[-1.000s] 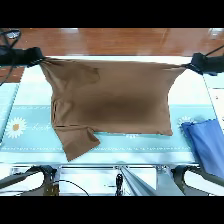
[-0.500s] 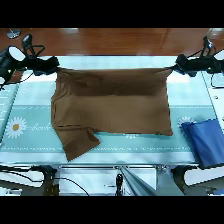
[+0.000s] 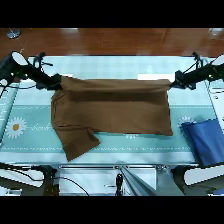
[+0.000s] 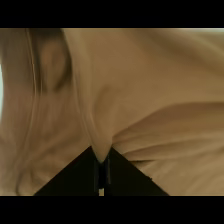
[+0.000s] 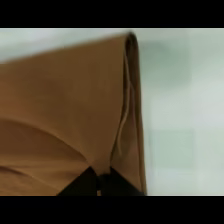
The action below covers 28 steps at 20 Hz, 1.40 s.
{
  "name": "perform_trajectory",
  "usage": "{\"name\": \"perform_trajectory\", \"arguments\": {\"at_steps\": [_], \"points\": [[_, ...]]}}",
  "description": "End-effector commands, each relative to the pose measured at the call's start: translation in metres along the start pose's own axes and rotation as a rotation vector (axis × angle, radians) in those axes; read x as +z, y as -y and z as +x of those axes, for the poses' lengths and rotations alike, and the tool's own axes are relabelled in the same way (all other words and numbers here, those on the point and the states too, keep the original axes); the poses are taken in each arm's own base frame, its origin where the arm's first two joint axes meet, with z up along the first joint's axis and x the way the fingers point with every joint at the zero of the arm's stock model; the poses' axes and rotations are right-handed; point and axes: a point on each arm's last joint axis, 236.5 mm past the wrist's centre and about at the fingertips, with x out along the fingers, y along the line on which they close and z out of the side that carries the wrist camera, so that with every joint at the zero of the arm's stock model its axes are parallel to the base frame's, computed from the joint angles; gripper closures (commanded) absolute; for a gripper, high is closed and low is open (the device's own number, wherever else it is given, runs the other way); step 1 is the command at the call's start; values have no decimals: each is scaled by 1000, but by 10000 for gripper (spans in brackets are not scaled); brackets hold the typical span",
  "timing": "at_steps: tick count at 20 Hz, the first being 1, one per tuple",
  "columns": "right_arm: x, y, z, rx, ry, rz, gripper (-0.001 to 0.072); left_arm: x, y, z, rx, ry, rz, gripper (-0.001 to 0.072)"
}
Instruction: Fold the shirts.
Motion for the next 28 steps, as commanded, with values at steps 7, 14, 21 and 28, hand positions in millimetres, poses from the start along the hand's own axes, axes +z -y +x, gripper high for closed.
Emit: {"name": "perform_trajectory", "arguments": {"at_steps": [7,14,21,28], "points": [[-49,28,-71,-124,-96,-37,77,-87,-45,-61,115,-247,-68,0],[-116,41,-85,-3,252,163,78,-201,-78,-46,-52,-117,-453,1],[-171,2,-38,228,209,210,78,-218,-23,-4,-332,24,-460,1],[-157,7,-42,222,270,236,79,-231,-7,22,-294,-11,-377,1]]}}
